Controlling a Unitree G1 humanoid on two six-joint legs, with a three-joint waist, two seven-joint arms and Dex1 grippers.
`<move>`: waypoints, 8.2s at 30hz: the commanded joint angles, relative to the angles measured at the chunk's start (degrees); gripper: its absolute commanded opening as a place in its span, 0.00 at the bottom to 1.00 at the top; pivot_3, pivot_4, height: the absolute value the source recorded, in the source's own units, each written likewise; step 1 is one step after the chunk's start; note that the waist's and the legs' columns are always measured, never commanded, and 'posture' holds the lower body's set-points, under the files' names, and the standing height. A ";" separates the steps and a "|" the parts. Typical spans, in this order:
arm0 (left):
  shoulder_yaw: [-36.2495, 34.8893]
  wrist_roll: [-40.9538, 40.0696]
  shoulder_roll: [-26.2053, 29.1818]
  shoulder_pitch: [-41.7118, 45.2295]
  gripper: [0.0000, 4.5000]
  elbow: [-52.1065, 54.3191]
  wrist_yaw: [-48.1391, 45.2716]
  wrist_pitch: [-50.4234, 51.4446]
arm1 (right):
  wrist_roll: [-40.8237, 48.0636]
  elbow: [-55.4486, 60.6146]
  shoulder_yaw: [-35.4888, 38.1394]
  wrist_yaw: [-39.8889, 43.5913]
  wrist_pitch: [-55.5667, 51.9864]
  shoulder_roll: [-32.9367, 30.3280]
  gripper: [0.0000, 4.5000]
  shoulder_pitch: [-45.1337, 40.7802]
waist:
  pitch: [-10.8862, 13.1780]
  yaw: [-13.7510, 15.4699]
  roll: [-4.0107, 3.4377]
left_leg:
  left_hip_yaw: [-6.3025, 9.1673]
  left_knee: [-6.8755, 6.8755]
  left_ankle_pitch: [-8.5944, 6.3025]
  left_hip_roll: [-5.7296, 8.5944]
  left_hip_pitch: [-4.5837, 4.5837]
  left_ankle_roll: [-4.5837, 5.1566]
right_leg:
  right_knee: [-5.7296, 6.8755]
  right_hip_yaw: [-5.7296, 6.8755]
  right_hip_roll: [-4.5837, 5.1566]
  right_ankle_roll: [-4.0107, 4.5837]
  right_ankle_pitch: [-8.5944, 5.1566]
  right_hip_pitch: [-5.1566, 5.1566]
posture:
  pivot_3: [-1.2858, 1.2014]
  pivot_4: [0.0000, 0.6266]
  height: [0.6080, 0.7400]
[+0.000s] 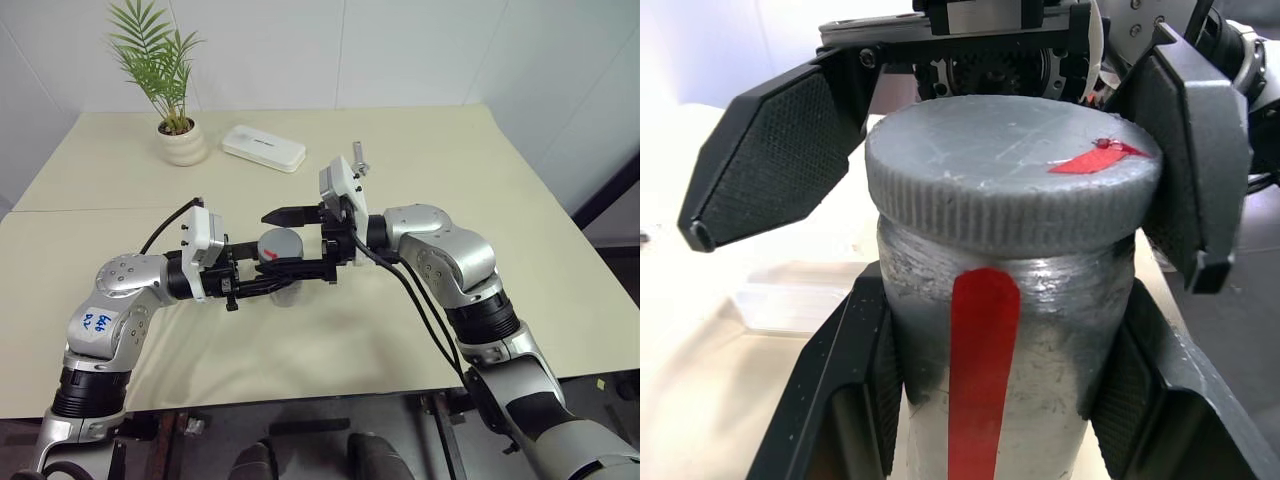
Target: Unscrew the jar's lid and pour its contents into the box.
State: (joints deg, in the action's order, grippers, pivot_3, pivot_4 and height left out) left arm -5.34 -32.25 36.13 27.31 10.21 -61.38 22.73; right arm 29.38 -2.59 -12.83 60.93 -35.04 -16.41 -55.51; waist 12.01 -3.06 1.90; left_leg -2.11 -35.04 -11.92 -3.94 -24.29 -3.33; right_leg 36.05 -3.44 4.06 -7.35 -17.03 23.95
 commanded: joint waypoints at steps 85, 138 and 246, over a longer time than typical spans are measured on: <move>0.48 -1.29 -1.11 2.12 0.44 -1.11 0.42 -1.36 | -5.30 -1.72 -0.53 0.51 5.68 2.33 0.99 -3.23 | 0.02 0.02 -0.04 | 0.00 -0.06 -0.07 -0.36 0.03 -0.14 | 0.03 -0.07 -0.44 0.08 -0.02 0.00 | 0.52 0.24 1.00; 0.37 -0.33 -1.08 1.84 0.44 -1.14 1.44 -0.44 | -0.65 3.72 2.17 -2.38 -3.49 -0.43 0.99 -1.41 | 0.03 0.01 -0.06 | -0.03 -0.08 -0.10 -0.50 0.05 -0.19 | 0.09 -0.08 -0.57 0.15 -0.05 0.02 | 0.52 0.24 1.00; 2.52 1.59 -6.25 10.62 0.44 -12.11 -1.78 -4.17 | -11.66 -21.79 29.27 -21.35 31.97 -14.08 0.86 30.22 | 0.03 -0.02 -0.06 | -0.14 -0.15 -0.03 -0.56 0.20 -0.28 | 0.18 -0.23 -0.69 0.16 0.02 -0.03 | 0.52 0.24 1.00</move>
State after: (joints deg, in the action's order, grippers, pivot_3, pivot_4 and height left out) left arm -2.50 -30.96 30.04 36.81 -2.19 -62.95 19.81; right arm 16.92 -24.93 15.94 39.09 -3.80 -30.07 -25.42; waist 12.04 -3.08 1.84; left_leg -2.25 -35.19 -11.95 -4.51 -24.09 -3.60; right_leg 36.23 -3.66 3.37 -7.19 -17.01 23.91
